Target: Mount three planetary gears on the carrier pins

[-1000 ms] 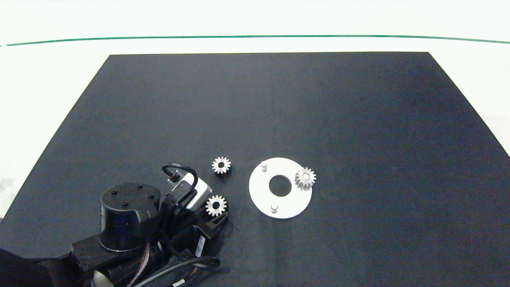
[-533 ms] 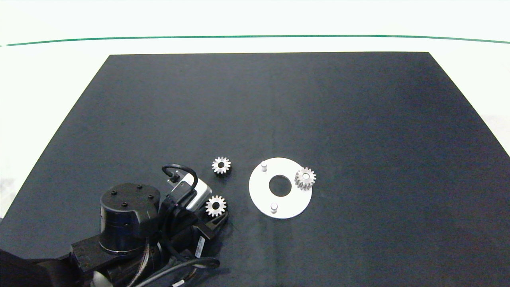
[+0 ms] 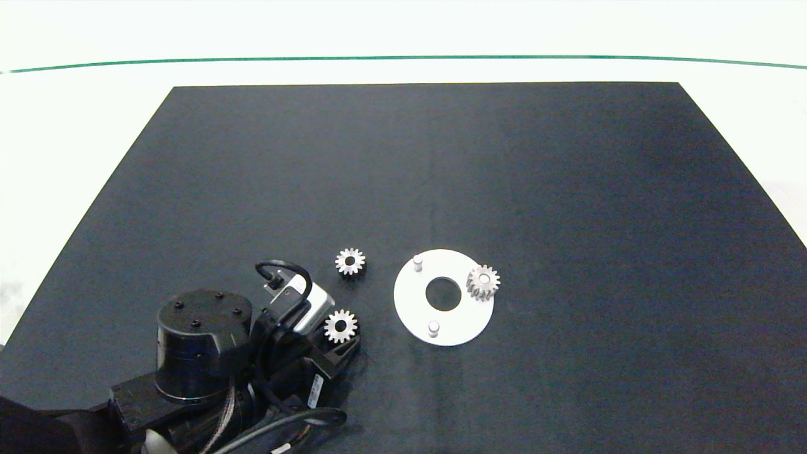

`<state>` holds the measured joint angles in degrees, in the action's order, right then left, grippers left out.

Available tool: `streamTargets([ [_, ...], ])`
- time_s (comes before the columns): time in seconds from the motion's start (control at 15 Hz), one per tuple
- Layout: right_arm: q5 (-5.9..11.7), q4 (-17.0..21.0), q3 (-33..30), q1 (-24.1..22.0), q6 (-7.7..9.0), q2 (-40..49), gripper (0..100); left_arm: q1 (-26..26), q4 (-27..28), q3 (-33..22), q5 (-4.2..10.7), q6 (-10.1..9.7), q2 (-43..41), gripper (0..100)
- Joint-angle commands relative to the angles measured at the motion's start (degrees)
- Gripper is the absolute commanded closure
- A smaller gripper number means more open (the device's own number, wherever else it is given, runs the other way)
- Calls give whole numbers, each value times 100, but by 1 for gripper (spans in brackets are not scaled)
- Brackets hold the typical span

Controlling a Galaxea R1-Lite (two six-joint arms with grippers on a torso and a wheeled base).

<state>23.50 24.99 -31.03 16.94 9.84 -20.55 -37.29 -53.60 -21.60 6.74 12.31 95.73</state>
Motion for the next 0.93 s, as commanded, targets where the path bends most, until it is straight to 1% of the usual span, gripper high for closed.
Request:
streamTargets([
  [0.07, 14, 15, 0, 2, 9, -10, 0, -59, 8, -37, 38, 17, -354, 90],
  [0.2, 14, 15, 0, 2, 9, -10, 0, -147, 16, -63, 73, 17, -529, 90],
  [0.33, 14, 6, -9, 2, 9, -19, 0, -411, 34, -81, 214, 17, -688, 90],
  [0.4, 14, 6, -9, 2, 9, -19, 0, -595, 43, -99, 345, 17, -758, 90],
  [0.47, 14, 15, -9, 11, 18, -19, 0, -762, 43, -116, 539, 17, -767, 90],
  [0.53, 14, 15, -9, 2, 18, -19, 0, -885, 43, -143, 671, 26, -784, 90],
  [0.6, 14, 15, -9, 2, 18, -19, 0, -947, 43, -143, 715, 26, -793, 90],
  [0.73, 14, 6, -9, 11, 18, -28, 0, -1193, 263, -134, 908, 34, -898, 90],
  [0.8, 14, 6, -18, 19, 18, -19, 0, -1246, 438, -81, 969, 26, -942, 90],
  [0.93, 14, 6, -18, 19, 18, -28, 0, -1272, 658, -134, 969, 26, -960, 90],
])
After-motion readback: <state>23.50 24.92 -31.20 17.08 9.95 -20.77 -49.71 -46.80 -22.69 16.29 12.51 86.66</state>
